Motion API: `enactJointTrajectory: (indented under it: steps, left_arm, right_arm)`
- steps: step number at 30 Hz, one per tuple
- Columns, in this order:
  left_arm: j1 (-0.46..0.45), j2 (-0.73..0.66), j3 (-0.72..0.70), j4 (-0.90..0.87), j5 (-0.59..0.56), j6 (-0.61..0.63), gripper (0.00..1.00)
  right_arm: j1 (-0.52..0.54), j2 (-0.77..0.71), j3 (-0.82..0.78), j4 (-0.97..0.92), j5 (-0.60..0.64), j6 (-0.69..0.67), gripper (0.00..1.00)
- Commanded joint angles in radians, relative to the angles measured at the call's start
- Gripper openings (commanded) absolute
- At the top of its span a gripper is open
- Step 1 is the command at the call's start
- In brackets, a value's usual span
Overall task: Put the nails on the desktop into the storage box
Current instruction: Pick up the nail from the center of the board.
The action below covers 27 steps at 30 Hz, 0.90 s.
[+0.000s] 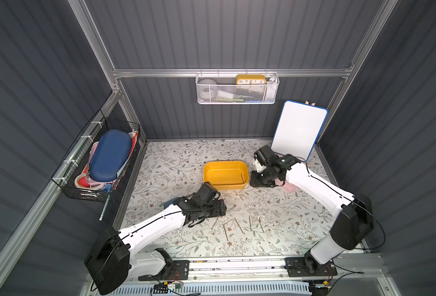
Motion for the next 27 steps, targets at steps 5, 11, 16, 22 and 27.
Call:
enactJointTrajectory:
  steps: [5, 11, 16, 22, 27]
  left_arm:
    - [-0.004, 0.026, 0.008, 0.048, -0.01, 0.04, 0.87]
    - [-0.004, 0.031, 0.003, 0.048, -0.01, 0.04, 0.87]
    - [-0.004, 0.021, -0.011, 0.05, -0.008, 0.031, 0.87]
    - [-0.004, 0.015, -0.025, 0.052, -0.008, 0.025, 0.87]
    - [-0.004, 0.015, -0.033, 0.062, -0.006, 0.021, 0.87]
  right_arm:
    - [0.078, -0.047, -0.311, 0.067, 0.006, 0.061, 0.34]
    - [0.132, -0.038, -0.373, 0.1, -0.006, 0.105, 0.33]
    - [0.175, -0.033, -0.419, 0.098, 0.015, 0.145, 0.31]
    - [0.223, -0.033, -0.456, 0.072, 0.055, 0.184, 0.3]
    - [0.231, -0.01, -0.483, 0.091, 0.071, 0.204, 0.27]
